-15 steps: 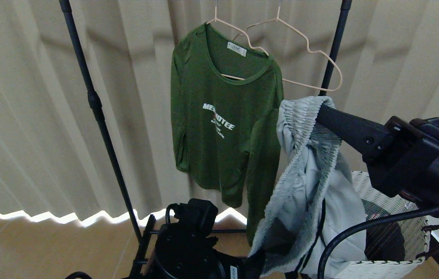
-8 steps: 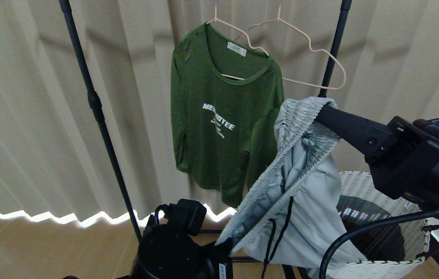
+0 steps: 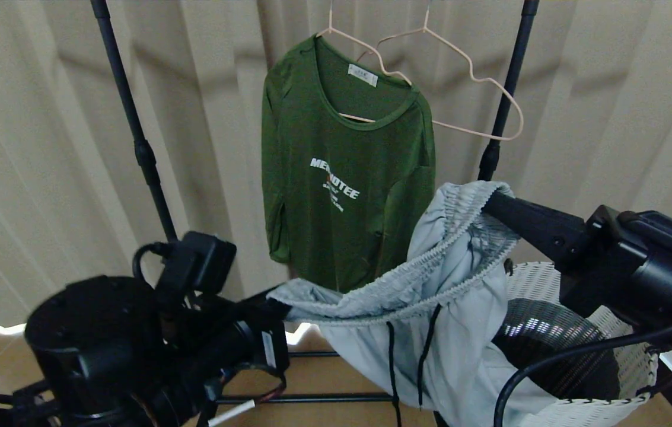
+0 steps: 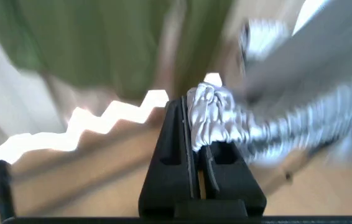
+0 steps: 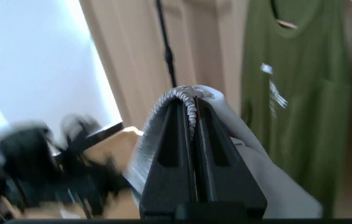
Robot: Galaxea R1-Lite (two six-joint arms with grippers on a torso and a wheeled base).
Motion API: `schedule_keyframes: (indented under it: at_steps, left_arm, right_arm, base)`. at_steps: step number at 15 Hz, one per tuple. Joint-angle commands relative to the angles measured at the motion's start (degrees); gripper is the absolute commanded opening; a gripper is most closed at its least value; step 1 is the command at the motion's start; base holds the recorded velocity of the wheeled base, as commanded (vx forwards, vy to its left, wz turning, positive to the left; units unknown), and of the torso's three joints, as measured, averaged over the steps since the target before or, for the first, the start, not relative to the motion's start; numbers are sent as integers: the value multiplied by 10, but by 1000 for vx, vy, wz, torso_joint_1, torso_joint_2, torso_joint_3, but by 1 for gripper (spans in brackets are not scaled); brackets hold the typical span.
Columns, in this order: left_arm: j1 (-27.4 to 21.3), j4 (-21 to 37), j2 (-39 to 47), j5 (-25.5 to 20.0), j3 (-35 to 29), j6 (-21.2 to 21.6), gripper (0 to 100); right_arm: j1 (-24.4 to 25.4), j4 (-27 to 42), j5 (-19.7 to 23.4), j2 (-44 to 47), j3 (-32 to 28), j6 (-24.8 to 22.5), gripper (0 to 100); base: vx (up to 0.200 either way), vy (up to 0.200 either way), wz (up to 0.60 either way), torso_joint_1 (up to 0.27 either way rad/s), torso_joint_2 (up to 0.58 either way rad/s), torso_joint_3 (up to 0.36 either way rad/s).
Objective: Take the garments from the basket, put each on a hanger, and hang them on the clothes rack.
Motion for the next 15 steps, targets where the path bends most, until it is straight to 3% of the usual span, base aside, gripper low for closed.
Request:
schedule_keyframes:
  at_steps: [1, 3, 4, 7, 13, 15]
  left_arm:
    - [49, 92, -120, -12, -104, 8, 0]
    - [68, 163, -164, -20, -177, 22, 0]
    - [76, 176, -173, -27, -192, 30, 0]
    - [160, 196, -196, -98, -249, 106, 0]
    - [163, 203, -185, -113, -304, 114, 0]
    - [158, 237, -187, -113, -301, 118, 0]
  right_arm:
    - [-1, 0, 0, 12, 3, 0, 0]
    - [2, 0, 1, 18, -1, 1, 0]
    - [2, -1, 1, 20, -4, 0, 0]
    - [4, -84, 2, 41, -6, 0, 0]
    - [-26, -162, 2, 57, -39, 0, 0]
    - [-42, -164, 3, 65, -47, -2, 0]
  base:
    - [0, 0, 0, 0, 0, 0]
    - [0, 0, 0, 0, 0, 0]
    - [0, 0, 0, 0, 0, 0]
    - [0, 0, 0, 0, 0, 0]
    - [0, 0, 0, 0, 0, 0]
    - [0, 0, 0, 0, 0, 0]
